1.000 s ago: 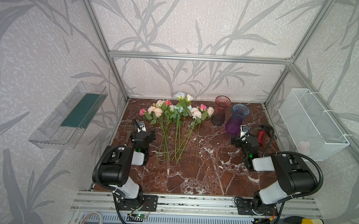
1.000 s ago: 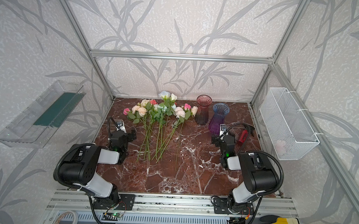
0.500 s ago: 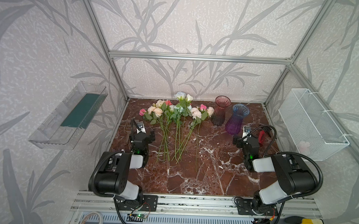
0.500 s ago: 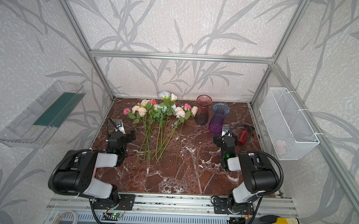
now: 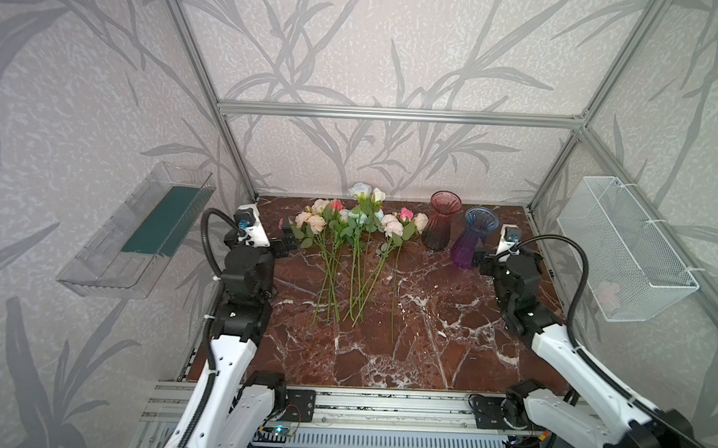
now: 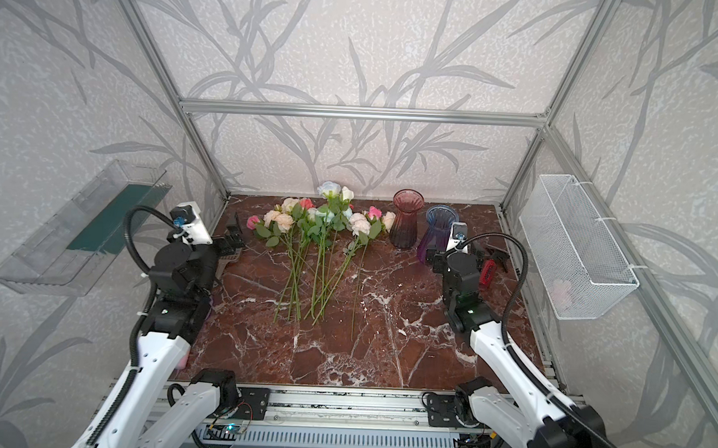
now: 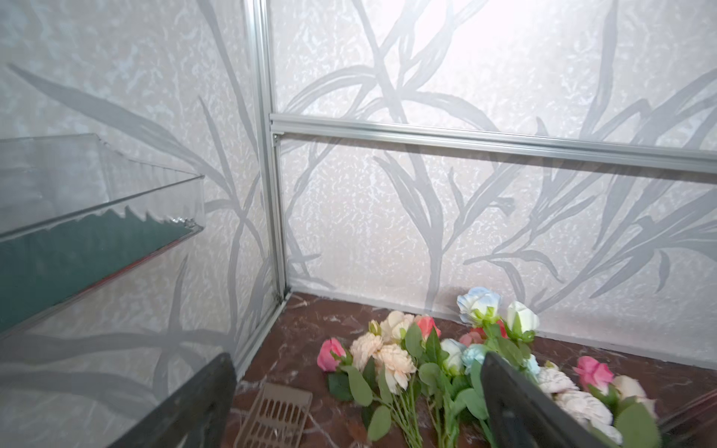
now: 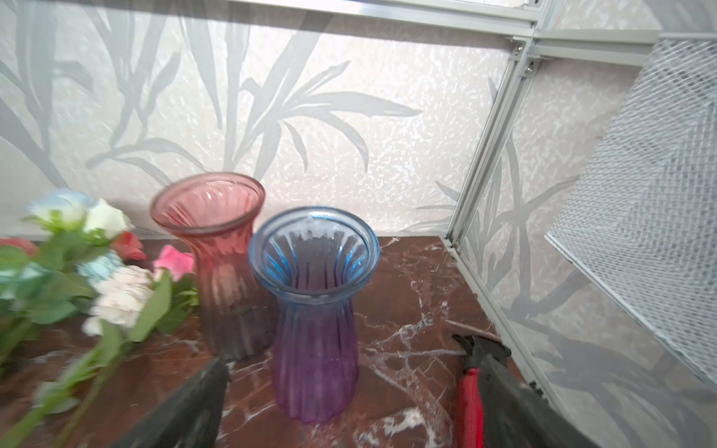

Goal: Arrange the flowers into the vase
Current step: 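Move the right gripper to the blue-purple vase while the left moves over roses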

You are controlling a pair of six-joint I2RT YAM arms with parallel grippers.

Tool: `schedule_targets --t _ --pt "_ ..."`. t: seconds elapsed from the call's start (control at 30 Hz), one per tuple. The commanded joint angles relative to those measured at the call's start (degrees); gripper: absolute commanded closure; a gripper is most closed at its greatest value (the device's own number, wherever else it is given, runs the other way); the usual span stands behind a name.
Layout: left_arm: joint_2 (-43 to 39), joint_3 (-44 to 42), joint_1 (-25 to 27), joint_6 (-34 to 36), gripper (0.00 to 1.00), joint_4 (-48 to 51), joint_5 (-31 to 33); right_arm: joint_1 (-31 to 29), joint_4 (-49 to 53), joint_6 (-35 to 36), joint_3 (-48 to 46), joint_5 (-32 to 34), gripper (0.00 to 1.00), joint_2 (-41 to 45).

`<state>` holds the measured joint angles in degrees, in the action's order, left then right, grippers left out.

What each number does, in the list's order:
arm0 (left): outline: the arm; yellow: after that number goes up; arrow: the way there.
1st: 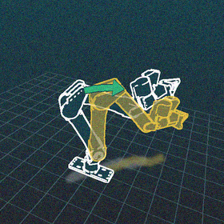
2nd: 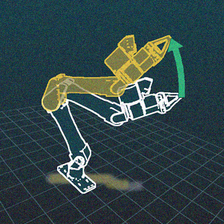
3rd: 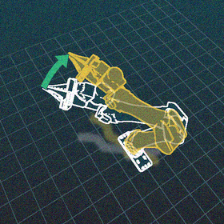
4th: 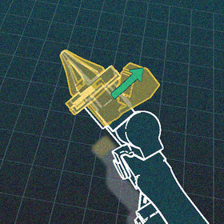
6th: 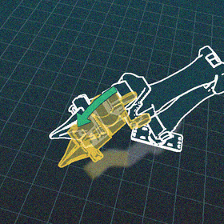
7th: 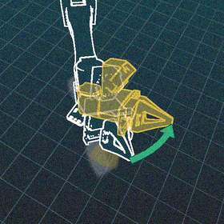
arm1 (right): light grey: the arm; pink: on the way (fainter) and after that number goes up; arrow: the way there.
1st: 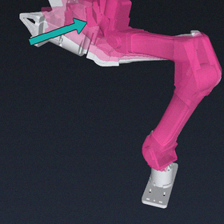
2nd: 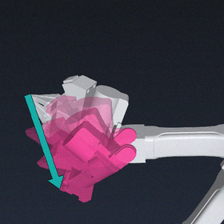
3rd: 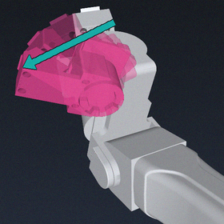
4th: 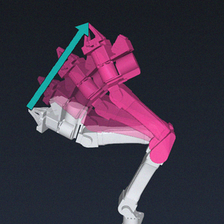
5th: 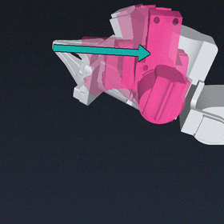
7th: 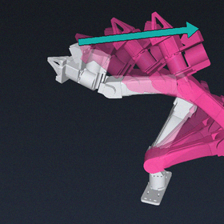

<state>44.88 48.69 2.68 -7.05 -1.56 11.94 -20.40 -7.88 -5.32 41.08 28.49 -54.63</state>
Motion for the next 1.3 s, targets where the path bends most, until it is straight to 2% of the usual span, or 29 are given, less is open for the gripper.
schedule_targets --t 0.0,0.03,0.1,0.17,0.23,0.33,0.43,0.5,0.53,0.6,0.63,0.67,0.8,0.93,1.03,1.2,1.27 --pt "2.98 16.51 -0.04 -14.62 0.01 28.53 6.75 -0.67 33.8 -11.9 7.36 1.53 0.01 6.04" --pt "4.55 20.79 -0.11 -14.14 0.01 33.37 4.54 -0.69 33.43 -13.24 6.53 0.84 0.01 8.56" --pt "5.62 23.35 -0.13 -11.29 0.01 34.38 -1.8 0.2 36.46 -26.58 4.8 4.86 0.01 13.79" --pt "3.73 20.99 -0.24 -17.87 0.01 32.63 -0.6 2.89 32.72 -21.39 2.81 -5.36 0.01 18.78" --pt "0.88 18.24 -0.71 -25.85 0.01 31.62 2.69 3.44 39.12 -22.76 7.43 -6.3 0.01 17.44" --pt "2.26 20.54 -1.19 -26.39 0.01 34.38 -2.44 3.44 50.49 -21.95 16.27 -6.01 0.01 10.38" --pt "5.15 21.63 -1.18 -25.89 0.01 33.75 -8.05 3.44 55.35 -23.86 20.75 -5.63 0.01 5.54" --pt "6.72 21.93 -1.19 -26.5 0.01 32.72 -11.26 3.44 56.51 -23.38 22.53 -9.24 0.01 4.35" --pt "7.32 21.85 -1.19 -26.89 0.01 31.51 -13.01 3.44 54.99 -22.0 21.99 -11.83 0.05 4.91" --pt "8.54 21.41 -1.19 -27.35 0.01 28.17 -16.56 3.44 52.46 -20.06 20.74 -14.46 0.29 6.26" --pt "9.37 21.05 -1.18 -27.43 0.02 25.98 -18.18 3.44 53.19 -20.77 21.66 -14.0 0.37 6.1" --pt "10.01 20.8 -1.23 -28.06 0.03 24.38 -19.5 3.44 54.0 -21.27 22.98 -13.29 0.4 5.31" --pt "15.04 22.93 -1.15 -29.59 0.11 19.7 -21.84 4.02 56.94 -19.18 31.7 -13.68 0.41 -3.02" --pt "24.53 30.08 -0.3 -31.15 0.23 20.07 -27.33 8.4 56.93 -18.51 41.15 -21.12 0.4 -14.73" --pt "31.04 35.58 1.95 -29.57 0.29 24.0 -29.65 12.11 57.79 -17.84 48.44 -24.92 0.36 -22.82" --pt "35.53 33.87 8.75 -23.79 0.3 24.6 -30.33 16.1 59.66 -16.76 59.47 -27.83 0.35 -34.41" --pt "37.0 32.5 9.84 -24.34 0.33 24.03 -32.83 17.0 60.9 -16.07 63.16 -28.0 0.35 -38.64"
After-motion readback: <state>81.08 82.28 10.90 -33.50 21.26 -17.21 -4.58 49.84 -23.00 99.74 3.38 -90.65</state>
